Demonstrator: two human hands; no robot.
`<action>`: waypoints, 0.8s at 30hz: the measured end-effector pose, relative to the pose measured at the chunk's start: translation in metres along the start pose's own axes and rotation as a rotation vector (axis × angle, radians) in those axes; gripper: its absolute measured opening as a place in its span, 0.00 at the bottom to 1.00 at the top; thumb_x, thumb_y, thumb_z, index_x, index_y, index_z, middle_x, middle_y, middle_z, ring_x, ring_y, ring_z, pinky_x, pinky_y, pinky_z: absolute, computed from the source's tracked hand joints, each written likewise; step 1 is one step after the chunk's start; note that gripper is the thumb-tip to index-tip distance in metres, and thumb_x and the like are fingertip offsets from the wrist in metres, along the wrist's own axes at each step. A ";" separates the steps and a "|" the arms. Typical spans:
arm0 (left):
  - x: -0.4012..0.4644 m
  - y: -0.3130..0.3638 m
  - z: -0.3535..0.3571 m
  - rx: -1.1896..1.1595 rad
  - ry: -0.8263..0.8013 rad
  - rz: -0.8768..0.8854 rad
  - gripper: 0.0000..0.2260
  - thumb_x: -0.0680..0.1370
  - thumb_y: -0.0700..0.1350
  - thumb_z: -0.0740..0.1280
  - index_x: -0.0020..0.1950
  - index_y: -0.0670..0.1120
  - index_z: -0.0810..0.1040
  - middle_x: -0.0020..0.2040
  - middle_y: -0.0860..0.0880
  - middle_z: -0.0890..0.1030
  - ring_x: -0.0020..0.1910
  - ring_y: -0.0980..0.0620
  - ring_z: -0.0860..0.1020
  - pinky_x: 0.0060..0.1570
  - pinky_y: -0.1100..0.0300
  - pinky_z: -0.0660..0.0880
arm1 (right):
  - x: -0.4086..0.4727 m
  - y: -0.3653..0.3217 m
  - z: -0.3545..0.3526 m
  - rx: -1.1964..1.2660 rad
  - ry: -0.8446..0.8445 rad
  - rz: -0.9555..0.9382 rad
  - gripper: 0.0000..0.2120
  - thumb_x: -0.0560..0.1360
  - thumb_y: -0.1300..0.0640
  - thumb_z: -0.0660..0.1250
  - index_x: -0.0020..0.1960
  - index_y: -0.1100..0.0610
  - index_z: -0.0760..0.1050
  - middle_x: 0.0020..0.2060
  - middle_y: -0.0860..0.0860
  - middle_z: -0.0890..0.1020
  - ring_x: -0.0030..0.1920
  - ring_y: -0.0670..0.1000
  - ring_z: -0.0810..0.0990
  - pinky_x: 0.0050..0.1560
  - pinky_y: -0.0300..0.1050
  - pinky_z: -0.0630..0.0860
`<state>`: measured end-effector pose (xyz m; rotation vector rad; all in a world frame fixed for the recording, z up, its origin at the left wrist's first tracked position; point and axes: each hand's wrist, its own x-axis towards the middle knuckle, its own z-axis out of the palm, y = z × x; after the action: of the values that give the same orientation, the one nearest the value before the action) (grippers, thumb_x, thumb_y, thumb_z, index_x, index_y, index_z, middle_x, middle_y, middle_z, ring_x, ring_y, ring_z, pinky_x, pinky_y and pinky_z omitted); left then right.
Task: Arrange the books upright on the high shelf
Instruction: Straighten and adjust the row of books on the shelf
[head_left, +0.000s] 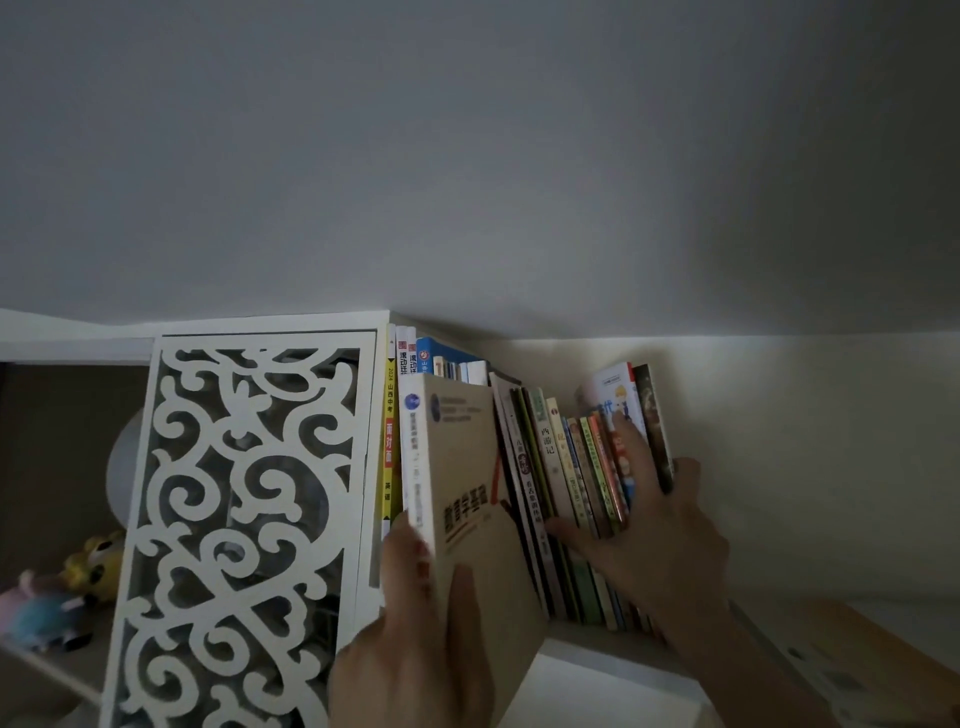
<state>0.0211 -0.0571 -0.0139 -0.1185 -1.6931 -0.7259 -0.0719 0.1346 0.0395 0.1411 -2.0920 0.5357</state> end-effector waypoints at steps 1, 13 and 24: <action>-0.002 0.000 -0.007 -0.024 0.008 -0.022 0.19 0.77 0.56 0.61 0.60 0.44 0.75 0.25 0.61 0.70 0.16 0.64 0.61 0.15 0.73 0.61 | -0.001 -0.002 0.001 -0.005 -0.009 -0.003 0.60 0.56 0.19 0.68 0.78 0.33 0.41 0.61 0.52 0.63 0.49 0.53 0.77 0.44 0.50 0.82; -0.008 0.003 -0.028 -0.212 -0.046 -0.052 0.19 0.75 0.56 0.63 0.63 0.49 0.75 0.34 0.70 0.71 0.23 0.74 0.64 0.24 0.81 0.65 | -0.005 -0.013 0.007 -0.063 0.039 0.027 0.56 0.62 0.24 0.69 0.79 0.36 0.42 0.59 0.56 0.66 0.49 0.58 0.78 0.40 0.50 0.79; -0.003 -0.004 -0.024 -0.159 -0.038 0.001 0.21 0.76 0.57 0.62 0.64 0.47 0.76 0.34 0.61 0.79 0.20 0.68 0.68 0.24 0.77 0.69 | -0.014 -0.029 0.017 -0.224 -0.005 0.024 0.69 0.52 0.25 0.74 0.83 0.43 0.43 0.70 0.62 0.62 0.62 0.64 0.70 0.46 0.58 0.82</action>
<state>0.0404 -0.0718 -0.0160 -0.2451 -1.6696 -0.8616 -0.0683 0.1002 0.0289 -0.0123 -2.1446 0.3124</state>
